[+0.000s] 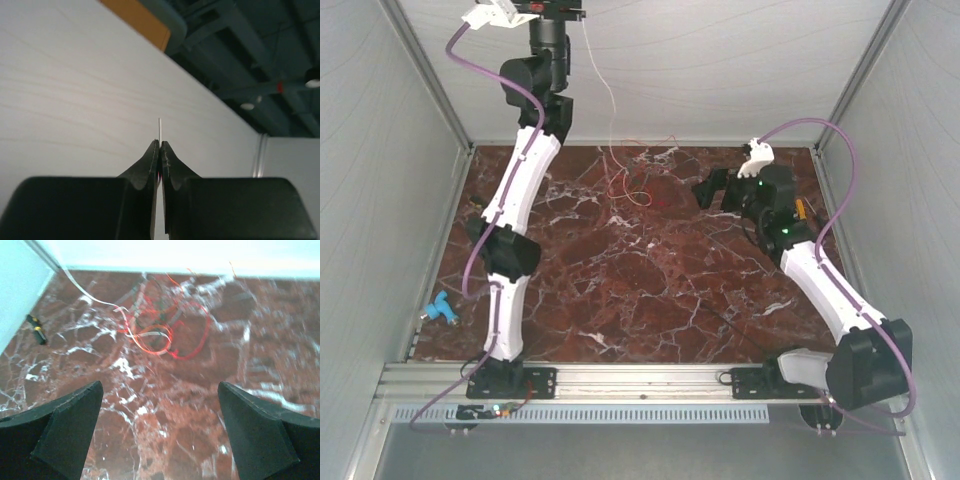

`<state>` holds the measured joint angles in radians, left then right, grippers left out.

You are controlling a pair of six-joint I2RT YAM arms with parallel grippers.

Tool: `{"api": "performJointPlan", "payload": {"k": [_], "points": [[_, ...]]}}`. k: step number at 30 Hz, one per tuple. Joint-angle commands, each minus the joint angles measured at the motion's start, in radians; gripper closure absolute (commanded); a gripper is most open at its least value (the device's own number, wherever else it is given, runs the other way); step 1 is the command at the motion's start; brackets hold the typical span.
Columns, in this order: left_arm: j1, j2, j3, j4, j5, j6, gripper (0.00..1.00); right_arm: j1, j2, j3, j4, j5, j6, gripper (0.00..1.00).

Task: Zip-tie the wires
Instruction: Untie the cable at the center of the board.

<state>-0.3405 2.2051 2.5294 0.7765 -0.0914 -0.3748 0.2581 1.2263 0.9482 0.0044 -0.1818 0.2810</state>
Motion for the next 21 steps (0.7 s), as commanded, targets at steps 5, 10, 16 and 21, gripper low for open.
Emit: {"api": "performJointPlan", "payload": {"k": [5, 10, 16, 21], "points": [[-0.002, -0.119, 0.037, 0.161, 0.036, -0.154, 1.0, 0.114, 0.102, 0.12, 0.383, -0.165, -0.19, 0.02], [-0.002, -0.192, 0.018, 0.152, 0.048, -0.216, 1.0, 0.172, 0.252, 0.242, 0.479, -0.254, -0.263, 0.02], [-0.006, -0.275, -0.045, 0.141, 0.072, -0.23, 1.0, 0.243, 0.442, 0.331, 0.589, -0.3, -0.361, 0.04], [-0.005, -0.309, -0.051, 0.106, 0.083, -0.235, 1.0, 0.277, 0.572, 0.41, 0.631, -0.398, -0.37, 0.1]]}}
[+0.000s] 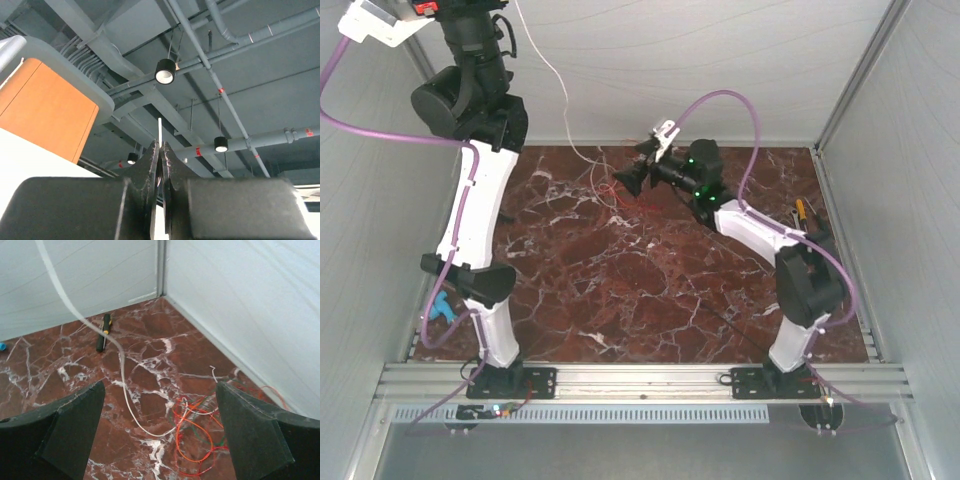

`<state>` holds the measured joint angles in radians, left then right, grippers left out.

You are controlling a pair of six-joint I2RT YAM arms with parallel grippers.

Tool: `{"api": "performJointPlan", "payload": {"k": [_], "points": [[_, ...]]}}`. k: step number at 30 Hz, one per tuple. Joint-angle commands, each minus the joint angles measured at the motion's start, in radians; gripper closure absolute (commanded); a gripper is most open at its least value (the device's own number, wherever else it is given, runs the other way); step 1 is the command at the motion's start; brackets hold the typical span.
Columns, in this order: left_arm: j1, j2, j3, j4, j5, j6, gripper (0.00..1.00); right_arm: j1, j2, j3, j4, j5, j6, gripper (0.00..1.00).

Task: Zip-tie the wires
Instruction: Untie the cable at the center of the board.

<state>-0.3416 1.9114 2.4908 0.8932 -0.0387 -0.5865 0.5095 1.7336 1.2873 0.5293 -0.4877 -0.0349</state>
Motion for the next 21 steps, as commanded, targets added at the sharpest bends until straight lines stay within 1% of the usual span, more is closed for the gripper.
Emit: {"api": "performJointPlan", "payload": {"k": [1, 5, 9, 12, 16, 19, 21], "points": [[-0.004, -0.018, -0.011, -0.016, 0.031, -0.022, 1.0, 0.035, 0.093, 0.086, 0.105, -0.109, -0.056, 0.1], [-0.004, -0.026, -0.009, -0.032, 0.029, -0.018, 1.0, 0.078, 0.161, 0.143, 0.091, -0.179, -0.06, 0.13], [-0.004, -0.026, -0.007, -0.042, 0.036, -0.014, 1.0, 0.112, 0.198, 0.165, 0.096, -0.185, -0.053, 0.18], [-0.004, -0.023, -0.003, -0.045, 0.029, -0.021, 1.0, 0.119, 0.207, 0.133, 0.127, -0.16, -0.042, 0.19], [-0.004, -0.024, 0.0, -0.045, 0.026, -0.033, 1.0, 0.118, 0.242, 0.096, 0.2, -0.069, -0.005, 0.16], [-0.004, -0.027, 0.002, -0.045, 0.023, -0.039, 1.0, 0.123, 0.279, 0.103, 0.218, -0.044, 0.01, 0.17], [-0.004, -0.028, 0.002, -0.079, 0.021, -0.042, 1.0, 0.13, 0.296, 0.102, 0.224, -0.033, 0.007, 0.18]]}}
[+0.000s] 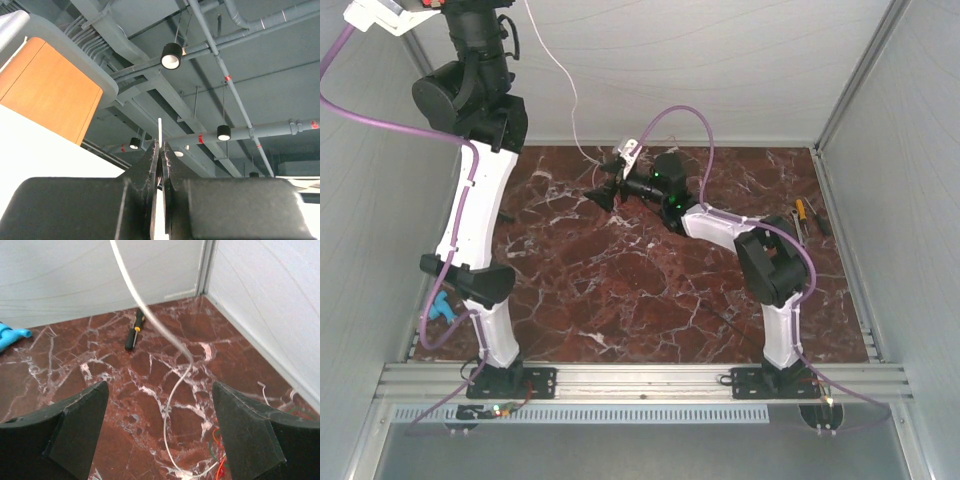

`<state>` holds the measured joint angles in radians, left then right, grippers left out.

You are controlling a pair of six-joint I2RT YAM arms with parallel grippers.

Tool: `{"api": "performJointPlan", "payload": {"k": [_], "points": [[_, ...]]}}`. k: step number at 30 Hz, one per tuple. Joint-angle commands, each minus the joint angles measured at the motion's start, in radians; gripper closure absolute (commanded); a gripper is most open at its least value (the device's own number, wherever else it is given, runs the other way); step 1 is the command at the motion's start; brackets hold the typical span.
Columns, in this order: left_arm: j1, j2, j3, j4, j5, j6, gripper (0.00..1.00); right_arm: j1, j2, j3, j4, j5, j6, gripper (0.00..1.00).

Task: Zip-tie the wires
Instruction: Untie the cable at the center of the board.

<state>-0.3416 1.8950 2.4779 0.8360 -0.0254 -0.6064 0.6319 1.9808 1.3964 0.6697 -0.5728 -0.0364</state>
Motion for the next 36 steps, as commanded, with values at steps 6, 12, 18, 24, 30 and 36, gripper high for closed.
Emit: {"api": "performJointPlan", "payload": {"k": [6, 12, 18, 24, 30, 36], "points": [[-0.004, -0.013, 0.015, -0.03, 0.005, -0.03, 1.0, 0.01, 0.094, -0.045, 0.098, 0.08, 0.02, 0.26], [-0.004, -0.019, 0.013, -0.048, 0.015, -0.036, 1.0, 0.026, 0.159, -0.025, 0.102, 0.099, 0.022, 0.37], [-0.004, -0.027, 0.007, -0.059, 0.018, -0.041, 1.0, 0.027, 0.188, 0.006, 0.095, 0.108, 0.004, 0.68], [-0.004, -0.032, 0.004, -0.066, 0.018, -0.047, 1.0, 0.028, 0.177, 0.01, 0.09, 0.104, -0.043, 1.0], [-0.002, -0.041, -0.008, -0.069, 0.021, -0.036, 1.0, 0.028, 0.139, 0.052, 0.073, 0.098, -0.073, 1.0], [0.002, -0.085, -0.113, -0.047, 0.011, 0.002, 1.0, 0.017, 0.021, 0.089, 0.021, 0.095, -0.086, 1.0]]}}
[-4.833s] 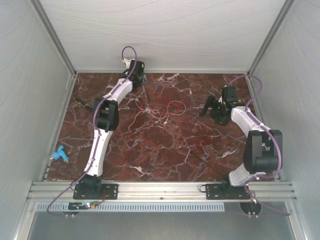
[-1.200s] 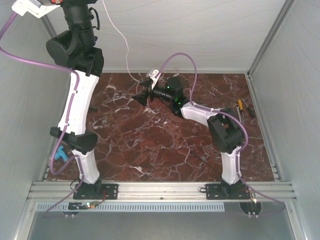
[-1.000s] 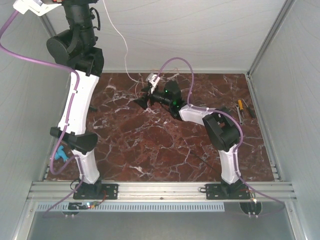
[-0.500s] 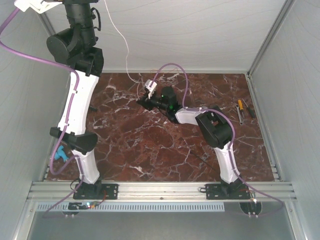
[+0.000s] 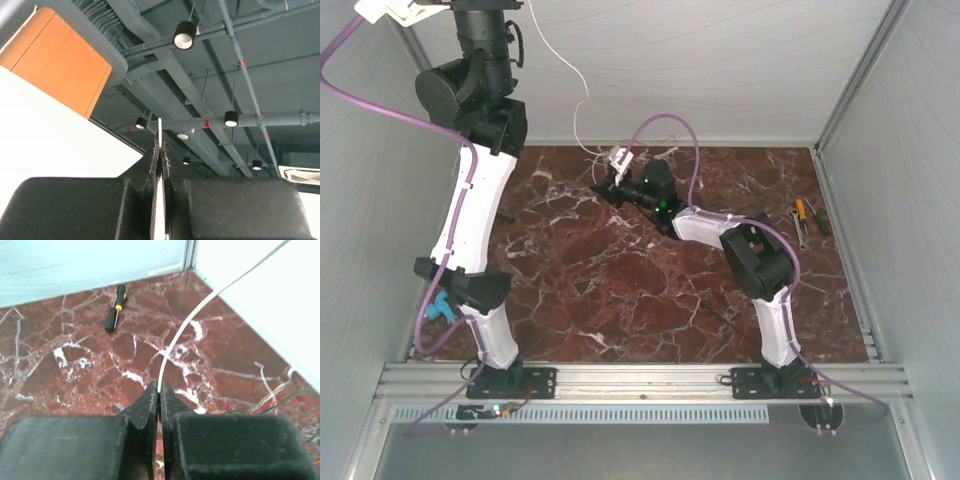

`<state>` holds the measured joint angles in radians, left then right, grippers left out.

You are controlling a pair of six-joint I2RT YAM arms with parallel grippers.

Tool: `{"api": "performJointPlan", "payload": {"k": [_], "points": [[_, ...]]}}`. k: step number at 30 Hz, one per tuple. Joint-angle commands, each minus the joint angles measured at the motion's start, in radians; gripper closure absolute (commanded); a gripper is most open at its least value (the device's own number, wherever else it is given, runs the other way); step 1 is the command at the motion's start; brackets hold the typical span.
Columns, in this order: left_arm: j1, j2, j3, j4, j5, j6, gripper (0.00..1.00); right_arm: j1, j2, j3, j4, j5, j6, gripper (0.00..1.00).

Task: Zip-tie the wires
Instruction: Untie the cable at the center of the board.

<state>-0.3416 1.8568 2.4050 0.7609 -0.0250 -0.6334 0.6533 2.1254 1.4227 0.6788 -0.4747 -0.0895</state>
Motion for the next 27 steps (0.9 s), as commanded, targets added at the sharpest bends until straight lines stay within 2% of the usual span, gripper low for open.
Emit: {"api": "performJointPlan", "payload": {"k": [1, 6, 12, 19, 27], "points": [[0.003, -0.055, -0.061, 0.024, 0.007, 0.036, 1.0, -0.007, -0.147, 0.077, -0.003, -0.003, -0.033, 1.0], [0.001, -0.064, -0.085, -0.027, -0.002, 0.09, 1.0, -0.018, -0.22, 0.133, -0.054, -0.007, -0.05, 1.0], [0.001, -0.067, -0.09, -0.087, -0.028, 0.123, 1.0, -0.035, -0.259, 0.234, -0.132, 0.099, -0.072, 1.0], [0.001, -0.087, -0.099, -0.169, -0.058, 0.224, 1.0, -0.073, -0.31, 0.316, -0.143, 0.148, -0.003, 1.0], [0.001, -0.116, -0.149, -0.196, -0.181, 0.351, 1.0, -0.109, -0.369, 0.459, -0.208, 0.162, 0.058, 1.0]]}}
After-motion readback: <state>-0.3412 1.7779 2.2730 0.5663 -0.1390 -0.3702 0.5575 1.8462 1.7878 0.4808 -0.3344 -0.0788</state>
